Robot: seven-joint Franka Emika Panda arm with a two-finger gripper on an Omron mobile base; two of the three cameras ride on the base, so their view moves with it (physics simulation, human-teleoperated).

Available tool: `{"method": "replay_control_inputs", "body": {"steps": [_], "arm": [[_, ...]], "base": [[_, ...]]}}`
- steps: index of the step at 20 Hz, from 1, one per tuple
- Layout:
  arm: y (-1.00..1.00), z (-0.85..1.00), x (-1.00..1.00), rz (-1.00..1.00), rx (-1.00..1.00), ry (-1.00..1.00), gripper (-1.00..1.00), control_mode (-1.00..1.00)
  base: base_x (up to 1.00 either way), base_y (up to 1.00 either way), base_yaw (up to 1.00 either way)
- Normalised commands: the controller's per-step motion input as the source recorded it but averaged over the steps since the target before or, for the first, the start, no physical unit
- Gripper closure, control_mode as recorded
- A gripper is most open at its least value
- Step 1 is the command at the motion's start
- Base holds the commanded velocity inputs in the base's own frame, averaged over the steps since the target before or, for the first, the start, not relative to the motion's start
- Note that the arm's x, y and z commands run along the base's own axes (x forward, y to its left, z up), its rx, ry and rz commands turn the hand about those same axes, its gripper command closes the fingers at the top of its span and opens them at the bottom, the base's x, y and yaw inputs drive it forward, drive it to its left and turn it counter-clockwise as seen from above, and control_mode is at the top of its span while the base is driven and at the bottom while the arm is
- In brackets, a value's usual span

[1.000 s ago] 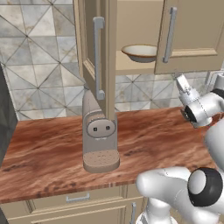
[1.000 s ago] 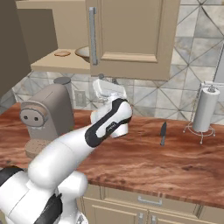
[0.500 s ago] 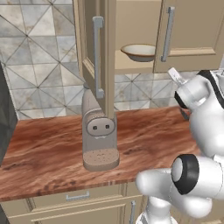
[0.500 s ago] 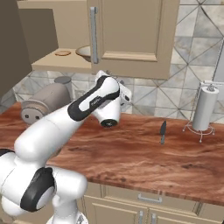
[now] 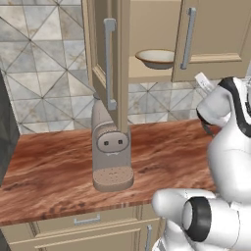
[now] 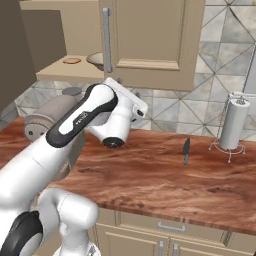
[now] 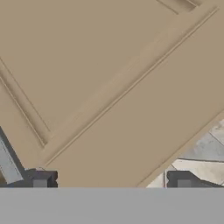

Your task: Pick the mug and place it in the sink. Pick the bowl and place it in the open cabinet and then close the cabinet.

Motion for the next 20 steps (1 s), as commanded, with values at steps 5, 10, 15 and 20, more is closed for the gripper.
{"method": "replay_control_inputs", "body": {"steps": [5,10,15,20], "arm": [[-0.05,0.41,-1.00,0.00,0.00,-0.09,-1.00,-1.00],[0.18,0.03,-1.00,0.00,0.00,0.00,-1.00,-1.00],[0.28,0.37,-1.00,0.00,-0.06,0.04,-1.00,-1.00],[0.37,0.46,-1.00,0.00,-0.07,0.21,-1.00,-1.00]], "base": [[0.00,0.00,0.00],[0.00,0.00,0.00],[0.00,0.00,0.00],[0.00,0.00,0.00]]}}
